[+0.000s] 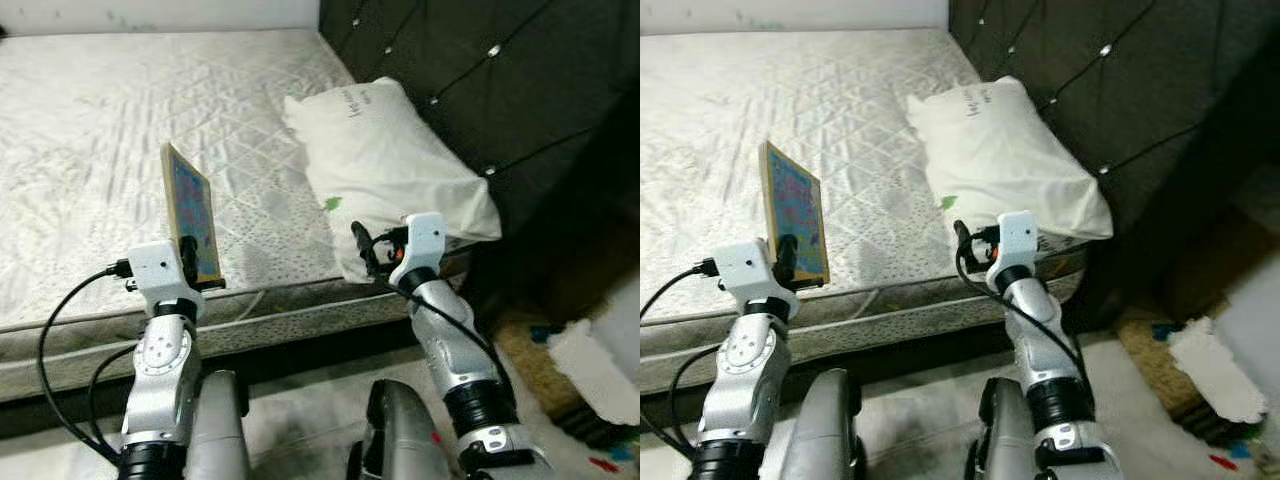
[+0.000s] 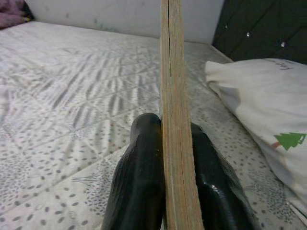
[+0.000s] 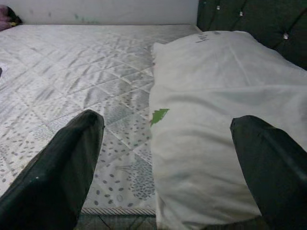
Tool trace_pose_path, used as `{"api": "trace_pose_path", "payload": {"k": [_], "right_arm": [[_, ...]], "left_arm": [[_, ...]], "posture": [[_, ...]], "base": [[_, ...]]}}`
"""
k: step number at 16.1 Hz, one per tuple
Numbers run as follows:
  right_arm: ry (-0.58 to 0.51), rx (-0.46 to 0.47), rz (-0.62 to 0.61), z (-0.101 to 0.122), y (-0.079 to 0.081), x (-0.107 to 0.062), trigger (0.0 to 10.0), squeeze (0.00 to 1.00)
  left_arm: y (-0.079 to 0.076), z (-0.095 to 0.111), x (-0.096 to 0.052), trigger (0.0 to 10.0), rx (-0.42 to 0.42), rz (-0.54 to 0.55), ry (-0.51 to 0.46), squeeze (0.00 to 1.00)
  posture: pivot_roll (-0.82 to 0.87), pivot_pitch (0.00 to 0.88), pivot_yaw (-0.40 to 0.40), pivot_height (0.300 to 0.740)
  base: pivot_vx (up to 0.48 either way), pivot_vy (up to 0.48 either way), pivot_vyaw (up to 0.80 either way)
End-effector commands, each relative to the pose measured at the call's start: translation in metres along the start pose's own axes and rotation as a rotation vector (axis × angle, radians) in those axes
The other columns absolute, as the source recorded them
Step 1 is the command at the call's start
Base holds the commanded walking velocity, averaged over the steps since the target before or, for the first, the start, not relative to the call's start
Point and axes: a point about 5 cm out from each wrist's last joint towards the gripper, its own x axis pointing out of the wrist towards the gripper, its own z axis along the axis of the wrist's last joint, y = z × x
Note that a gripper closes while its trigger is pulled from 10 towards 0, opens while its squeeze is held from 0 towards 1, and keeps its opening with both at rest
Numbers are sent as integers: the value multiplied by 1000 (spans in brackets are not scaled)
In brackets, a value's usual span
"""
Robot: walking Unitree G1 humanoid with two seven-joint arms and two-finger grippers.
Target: Clean up the room
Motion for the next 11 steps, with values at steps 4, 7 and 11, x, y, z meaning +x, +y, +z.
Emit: {"api": "trace_pose_path", "payload": {"k": [4, 7, 11], "right_arm": [[-9, 1, 1, 2, -3, 0, 10000, 0], [-9, 9, 0, 1, -3, 0, 10000, 0], [-8, 15, -5, 1, -4, 0, 10000, 0]], "left_arm": [[-4, 9, 3, 10000, -11, -28, -41, 0], [-4, 9, 3, 10000, -13, -29, -38, 0], [-5, 8, 4, 10000, -13, -35, -34, 0]], "posture": [[-39, 55, -49, 595], [-39, 55, -49, 595], [-39, 55, -49, 595]], "base": [[295, 0, 0], [331, 0, 0], [276, 0, 0]]}}
